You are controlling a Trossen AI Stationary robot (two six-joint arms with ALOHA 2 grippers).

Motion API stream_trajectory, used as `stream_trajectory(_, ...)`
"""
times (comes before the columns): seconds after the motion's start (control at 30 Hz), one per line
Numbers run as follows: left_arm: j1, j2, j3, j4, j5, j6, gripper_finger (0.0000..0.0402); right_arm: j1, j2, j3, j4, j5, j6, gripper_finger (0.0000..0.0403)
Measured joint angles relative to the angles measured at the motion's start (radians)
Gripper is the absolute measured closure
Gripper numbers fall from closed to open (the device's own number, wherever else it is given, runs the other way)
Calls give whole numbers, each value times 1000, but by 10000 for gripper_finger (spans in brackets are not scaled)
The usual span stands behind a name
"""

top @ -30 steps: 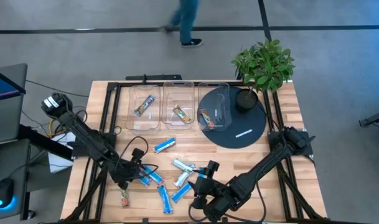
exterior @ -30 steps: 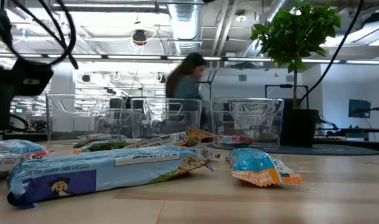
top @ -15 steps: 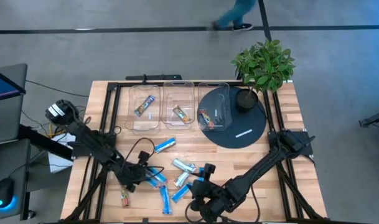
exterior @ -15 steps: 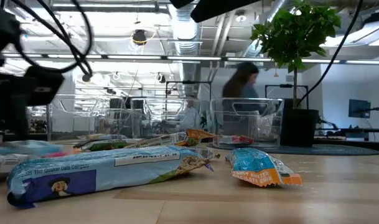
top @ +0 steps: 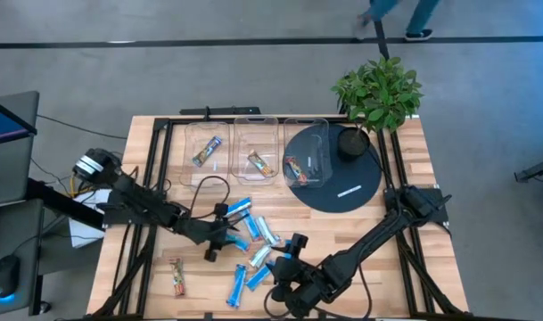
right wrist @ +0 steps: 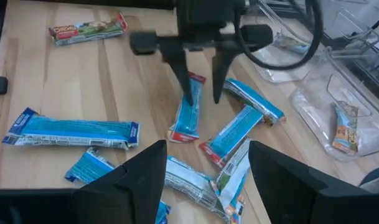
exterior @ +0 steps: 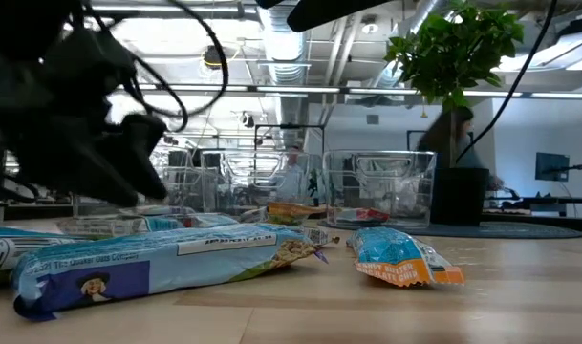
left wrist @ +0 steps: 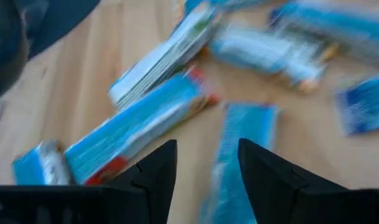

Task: Pick and place Granola Bars by type
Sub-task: Put the orange granola bar into the middle transparent bin

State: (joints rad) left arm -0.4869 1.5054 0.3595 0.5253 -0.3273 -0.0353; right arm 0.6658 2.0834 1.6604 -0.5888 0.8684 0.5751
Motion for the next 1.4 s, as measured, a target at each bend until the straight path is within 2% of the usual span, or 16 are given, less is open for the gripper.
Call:
stream_trajectory(0.1, -36, -68, 0, -40, 19, -1, 235, -13, 0, 0, -1, 1, 22, 182)
stream_trajectory(0.17, -68, -122, 1, -73, -6, -2, 235, -26, 0, 0, -4, 0, 57, 182)
stream_trajectory(0.33, -144, -244, 2, -231, -225, -9, 235, -59, 0, 0, -11, -6, 127, 182)
stream_trajectory(0.53, -196, -307, 2, -450, -429, -185, 235, -103, 0, 0, -92, -54, 322, 182)
stream_trajectory(0.7, -194, -308, 2, -484, -497, -282, 235, -144, 40, -5, -158, -124, 381, 182)
stream_trajectory(0.83, -153, -305, 2, -481, -491, -309, 235, -173, 57, -1, -137, -163, 353, 182)
stream_trajectory(0.93, -105, -274, 3, -469, -441, -309, 235, -184, 61, 2, -83, -160, 315, 182)
stream_trajectory(1.07, -37, -195, 3, -404, -361, -278, 235, -180, 57, 1, -33, -155, 229, 182)
stream_trajectory(1.27, 32, -101, 3, -326, -357, -259, 235, -152, 56, 1, 19, -152, 132, 182)
stream_trajectory(1.4, 82, -60, 3, -319, -312, -258, 235, -141, 56, 1, 21, -151, 123, 182)
